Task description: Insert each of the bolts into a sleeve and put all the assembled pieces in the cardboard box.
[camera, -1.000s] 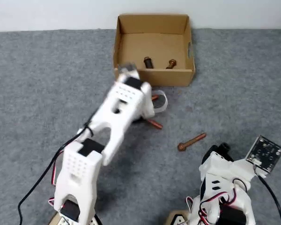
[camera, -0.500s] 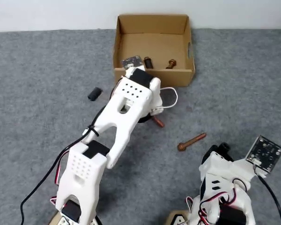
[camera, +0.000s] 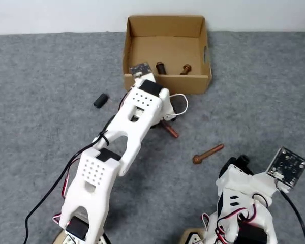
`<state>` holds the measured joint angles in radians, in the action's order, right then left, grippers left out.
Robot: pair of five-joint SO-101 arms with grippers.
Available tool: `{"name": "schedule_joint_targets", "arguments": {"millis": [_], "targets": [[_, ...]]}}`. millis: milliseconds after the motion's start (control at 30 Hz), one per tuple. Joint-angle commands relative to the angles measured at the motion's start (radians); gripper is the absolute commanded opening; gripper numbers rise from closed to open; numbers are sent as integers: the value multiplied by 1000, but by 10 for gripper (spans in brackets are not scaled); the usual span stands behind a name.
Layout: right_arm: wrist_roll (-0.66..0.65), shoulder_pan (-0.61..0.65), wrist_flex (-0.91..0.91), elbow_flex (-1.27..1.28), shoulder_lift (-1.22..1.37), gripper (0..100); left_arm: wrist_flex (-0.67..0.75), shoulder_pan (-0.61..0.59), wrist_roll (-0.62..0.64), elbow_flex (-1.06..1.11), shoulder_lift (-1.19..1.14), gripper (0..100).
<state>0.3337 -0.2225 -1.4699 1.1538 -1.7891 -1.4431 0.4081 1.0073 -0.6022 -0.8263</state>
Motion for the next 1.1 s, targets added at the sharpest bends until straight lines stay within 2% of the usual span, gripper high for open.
{"name": "schedule_joint_targets", "arguments": {"millis": [0,200,433,667,833,1067], "targets": [[-5,-7,5,-5,-4,8,66,-32,-11,-41,-5,235],[-5,-5,5,-5,-4,8,95,-71,-12,-41,-48,224],[-5,-5,12,-3,-4,8,87,-49,-52,-41,-61,110],[-5,-4,12,-3,-4,8,66,-17,-63,-39,-64,104],[-5,-4,12,-3,-4,8,-12,3,-80,-53,-55,115],[-5,-4,12,-3,-4,8,-176,25,-87,-203,-64,243]]}}
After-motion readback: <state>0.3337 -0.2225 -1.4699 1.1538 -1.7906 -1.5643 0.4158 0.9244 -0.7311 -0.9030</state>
